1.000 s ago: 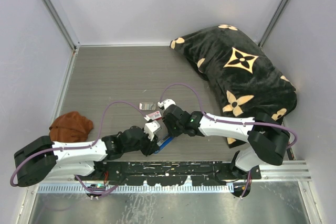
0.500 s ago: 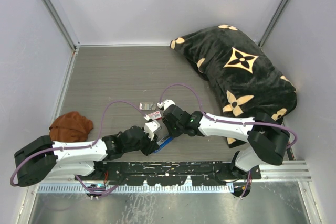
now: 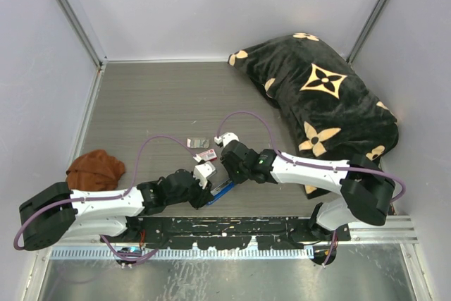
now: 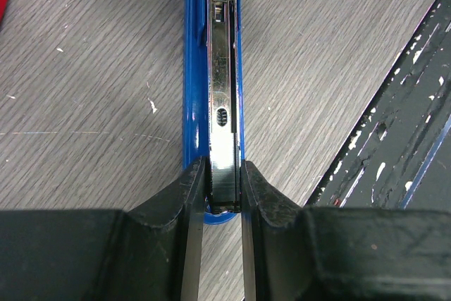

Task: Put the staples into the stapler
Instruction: Place the staple at the center of the board.

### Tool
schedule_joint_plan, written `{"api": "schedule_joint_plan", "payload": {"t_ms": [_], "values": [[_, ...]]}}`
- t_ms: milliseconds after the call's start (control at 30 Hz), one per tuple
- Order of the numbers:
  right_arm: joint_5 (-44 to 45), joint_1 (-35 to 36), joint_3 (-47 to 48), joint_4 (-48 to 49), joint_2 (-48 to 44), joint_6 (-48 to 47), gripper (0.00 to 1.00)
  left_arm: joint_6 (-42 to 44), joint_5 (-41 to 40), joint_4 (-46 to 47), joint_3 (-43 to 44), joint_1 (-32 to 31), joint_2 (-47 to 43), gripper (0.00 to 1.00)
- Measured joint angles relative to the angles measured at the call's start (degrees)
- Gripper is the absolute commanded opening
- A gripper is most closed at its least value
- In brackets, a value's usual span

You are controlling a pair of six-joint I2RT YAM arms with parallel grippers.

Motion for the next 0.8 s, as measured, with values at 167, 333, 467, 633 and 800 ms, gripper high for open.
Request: {"api": "schedule_joint_plan", "payload": {"t_ms": [167,333,467,633,800], "values": [[-0.1,0.0,0.0,-0.2,-0.1,0.2,0.17,0.0,0.0,0.0,0.0,0.0,0.0,0.15],[-0.1,0.0,0.0,-0.1,-0.1,0.3,0.17,0.0,0.0,0.0,0.0,0.0,0.0,0.15],[-0.2,0.0,0.0,0.2,0.4,0.3,0.17,0.0,0.0,0.0,0.0,0.0,0.0,0.15],[-0.2,0.0,0.0,0.5,1.8,0.3,0.17,0.0,-0.1,0.0,0.0,0.0,0.0,0.14],[-0.2,0.0,0.0,0.5,1.8,0.3,0.17,0.0,-0.1,-0.1,0.0,0.0,0.0,0.14]]}}
